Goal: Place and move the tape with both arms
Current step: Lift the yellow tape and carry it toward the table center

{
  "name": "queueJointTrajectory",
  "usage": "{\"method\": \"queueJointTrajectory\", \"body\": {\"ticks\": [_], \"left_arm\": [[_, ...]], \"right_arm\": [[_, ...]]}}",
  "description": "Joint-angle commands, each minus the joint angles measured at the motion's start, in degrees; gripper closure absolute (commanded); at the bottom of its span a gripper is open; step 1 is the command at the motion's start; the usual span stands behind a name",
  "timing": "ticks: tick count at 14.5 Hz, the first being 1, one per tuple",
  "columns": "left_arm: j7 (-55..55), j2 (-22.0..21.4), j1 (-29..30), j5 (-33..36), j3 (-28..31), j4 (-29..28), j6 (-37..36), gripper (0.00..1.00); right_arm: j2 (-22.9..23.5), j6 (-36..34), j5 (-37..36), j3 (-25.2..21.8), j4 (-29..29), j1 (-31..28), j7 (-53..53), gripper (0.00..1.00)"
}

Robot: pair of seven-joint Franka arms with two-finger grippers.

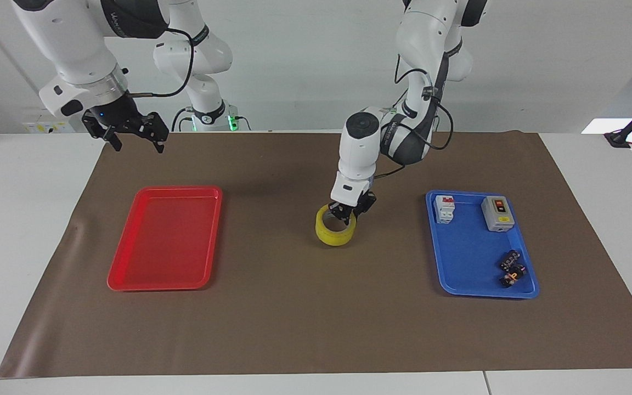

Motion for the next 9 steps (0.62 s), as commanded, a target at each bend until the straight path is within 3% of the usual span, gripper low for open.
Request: {"method": "queueJointTrajectory", "body": {"ticks": [1, 4, 5, 6, 7, 9], "left_arm": [[-1.9, 1.1, -1.3, 1.7, 1.0, 1.7, 0.3, 1.00], [-1.7, 1.6, -2.1, 1.7, 0.8, 1.3, 0.5, 1.00], [-1.7, 1.7, -2.3, 1.7, 0.8, 1.1, 0.5, 0.78], [-1.6, 1.7, -2.4, 1.7, 0.8, 0.8, 0.3, 0.32], [-1.4, 1.7, -2.5, 1.7, 0.8, 0.7, 0.1, 0.04], [-1.3, 1.4, -2.4, 1.7, 0.8, 0.7, -0.1, 0.00]], "right_arm": [[-1.8, 1.4, 0.7, 0.1, -2.4, -0.3, -1.8, 0.00], [-1.9, 1.4, 0.7, 0.1, -2.4, -0.4, -2.3, 0.00], [-1.9, 1.4, 0.7, 0.1, -2.4, -0.3, -2.4, 0.00], [-1.9, 1.4, 0.7, 0.1, -2.4, -0.3, -2.4, 0.00], [-1.9, 1.4, 0.7, 0.1, -2.4, -0.3, -2.4, 0.00], [-1.9, 1.4, 0.7, 0.1, -2.4, -0.2, -2.4, 0.00]]}}
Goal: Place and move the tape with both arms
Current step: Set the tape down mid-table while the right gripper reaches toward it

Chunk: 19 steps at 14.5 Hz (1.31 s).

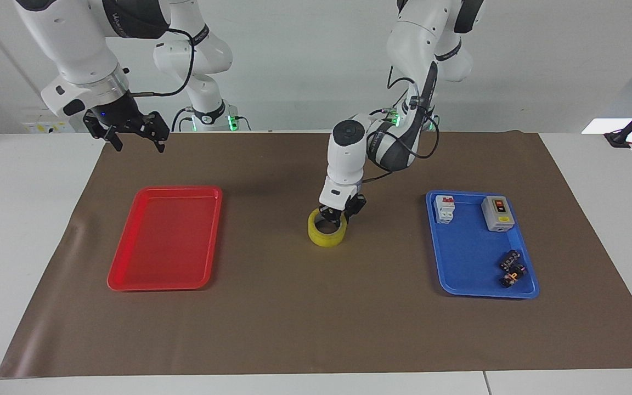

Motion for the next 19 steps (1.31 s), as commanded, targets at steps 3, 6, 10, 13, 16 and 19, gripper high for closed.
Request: {"method": "queueJointTrajectory", "body": {"ticks": [3, 6, 10, 13, 16, 19], "left_arm": [[0.5, -2.5, 0.3, 1.5, 0.8, 0.1, -0.8, 0.00], [3.5, -6.0, 3.7, 1.5, 0.8, -0.4, -2.8, 0.00], [11.5, -9.8, 8.8, 1.3, 0.8, -0.4, -7.7, 0.00], [18.5, -12.8, 13.5, 0.8, 0.8, 0.0, -11.0, 0.00], [25.1, -15.8, 18.1, 0.7, 0.9, 0.3, -13.7, 0.00], [31.0, -18.2, 21.7, -0.9, 1.1, 1.0, -17.1, 0.00]], "right_arm": [[-1.4, 1.3, 0.6, 0.2, -1.7, -0.2, -1.4, 0.00], [-1.3, 2.1, 0.6, 0.3, -1.6, 1.5, -5.9, 0.00], [0.7, 3.9, 2.2, 0.3, -1.4, 7.0, -5.3, 0.00], [5.8, 8.9, 3.6, 0.3, -1.1, 14.2, -1.4, 0.00], [12.1, 18.4, 3.7, 0.3, -1.0, 23.2, 8.7, 0.00], [16.7, 26.4, 3.8, 0.3, -1.3, 26.9, 12.6, 0.00]]}}
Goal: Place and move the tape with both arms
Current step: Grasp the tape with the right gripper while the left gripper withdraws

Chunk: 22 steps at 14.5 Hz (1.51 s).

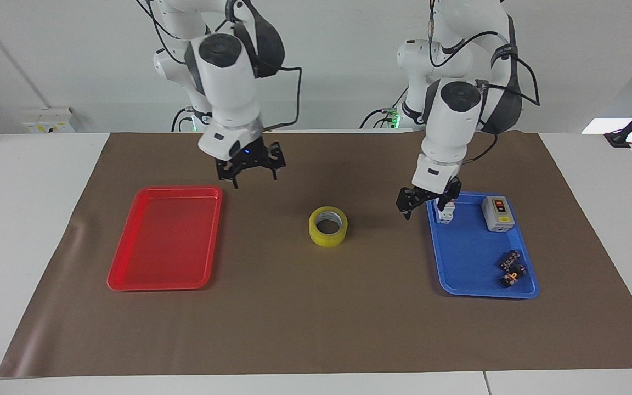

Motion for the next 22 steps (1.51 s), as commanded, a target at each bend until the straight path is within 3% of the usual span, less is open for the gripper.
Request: {"method": "queueJointTrajectory", "body": {"ticks": [1, 4, 8, 13, 17, 19, 20, 21, 22], "left_arm": [[6.1, -2.8, 3.3, -2.4, -0.1, 0.6, -4.2, 0.00], [12.9, -3.3, 6.7, -4.8, 0.3, 4.4, -10.1, 0.00], [18.4, -3.2, 10.3, -4.8, 0.3, 9.9, -17.5, 0.00], [22.5, -3.1, 14.6, -7.9, 0.3, 14.5, -23.9, 0.00], [27.1, -4.7, 16.4, -7.8, 0.5, 14.1, -26.1, 0.00], [28.4, -5.5, 16.4, -7.5, 0.8, 13.3, -26.2, 0.00], [28.6, -5.9, 16.4, -7.4, 0.8, 13.2, -26.3, 0.00], [28.6, -6.3, 16.4, -7.4, 0.9, 12.9, -26.7, 0.00], [28.6, -6.3, 16.4, -7.3, 0.9, 12.8, -26.9, 0.00]], "right_arm": [[4.3, 5.8, 1.3, -0.4, 0.6, 1.5, 3.0, 0.00], [10.8, 12.3, 1.6, -0.4, 1.9, 5.1, 6.8, 0.00], [15.3, 19.3, 1.5, -0.4, -1.1, 5.8, 2.6, 0.00], [15.3, 25.9, 1.5, -0.4, -6.4, 5.7, 1.7, 0.00], [14.9, 25.9, 1.5, -0.4, -7.6, 5.8, 0.2, 0.03], [14.8, 26.5, 1.5, -0.3, -8.2, 5.9, 0.2, 0.14], [14.8, 26.4, 1.5, -0.3, -8.3, 5.9, 0.2, 0.25], [14.8, 26.4, 1.5, -0.3, -8.3, 5.9, 0.2, 0.46], [14.8, 26.0, 1.5, -0.3, -8.3, 5.9, 0.2, 0.83]]}}
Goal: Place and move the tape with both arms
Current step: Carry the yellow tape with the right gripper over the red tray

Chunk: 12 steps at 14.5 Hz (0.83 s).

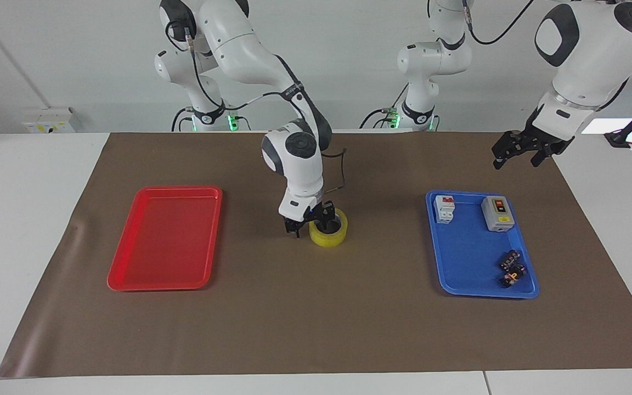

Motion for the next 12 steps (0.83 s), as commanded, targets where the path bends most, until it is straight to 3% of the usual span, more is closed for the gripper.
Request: {"method": "queueJointTrajectory", "body": {"ticks": [1, 4, 8, 12], "left_arm": [[1.5, -1.6, 0.4, -1.2, 0.3, -1.1, -1.3, 0.00], [2.8, -1.6, 1.5, -1.2, 0.6, -1.0, -1.8, 0.00], [3.9, -1.6, 1.9, -1.0, 0.7, -1.0, -1.7, 0.00], [3.9, -1.5, 1.9, 0.2, 0.7, -1.0, -1.6, 0.00]], "right_arm": [[-1.6, 0.7, 1.1, 0.2, -1.9, -0.1, -1.5, 1.00], [-1.4, -2.4, 1.1, 0.3, 0.6, -0.3, -1.4, 1.00], [-0.4, -17.0, 0.5, 0.2, 11.9, -1.9, -1.3, 1.00], [-5.0, -23.8, -0.6, 0.1, 12.5, -8.1, -5.6, 1.00]]}}
